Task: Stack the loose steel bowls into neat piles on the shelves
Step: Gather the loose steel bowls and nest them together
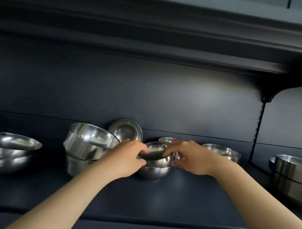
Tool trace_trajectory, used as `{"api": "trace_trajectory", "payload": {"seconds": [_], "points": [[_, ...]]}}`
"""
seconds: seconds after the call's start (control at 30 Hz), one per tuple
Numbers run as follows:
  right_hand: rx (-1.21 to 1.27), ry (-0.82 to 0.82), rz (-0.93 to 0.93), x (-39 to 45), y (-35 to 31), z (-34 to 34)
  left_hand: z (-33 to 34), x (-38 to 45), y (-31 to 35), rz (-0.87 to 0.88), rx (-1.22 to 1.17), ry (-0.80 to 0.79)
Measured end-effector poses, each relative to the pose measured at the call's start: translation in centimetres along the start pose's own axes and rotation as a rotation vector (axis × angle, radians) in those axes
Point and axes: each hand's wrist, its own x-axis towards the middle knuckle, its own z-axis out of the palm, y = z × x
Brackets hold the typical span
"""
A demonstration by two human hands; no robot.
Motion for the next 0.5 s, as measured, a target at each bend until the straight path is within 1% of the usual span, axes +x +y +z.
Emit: {"api": "trace_trajectory", "payload": {"seconds": [0.13, 0.3, 0.5], "points": [[0.044, -0.006, 0.065, 0.4, -0.6, 1.1, 0.7, 0.1, -0.4, 0.023, -0.026, -0.005], [0.181, 0.096, 0.081, 0.6, -0.5, 2.0, -0.1, 1.2, -0.2, 0.089, 0.011, -0.034], [0.209, 0.133, 0.074, 0.6, -0.1, 3.2, -0.4, 2.2, -0.7, 0.127, 0.065, -0.158]]}}
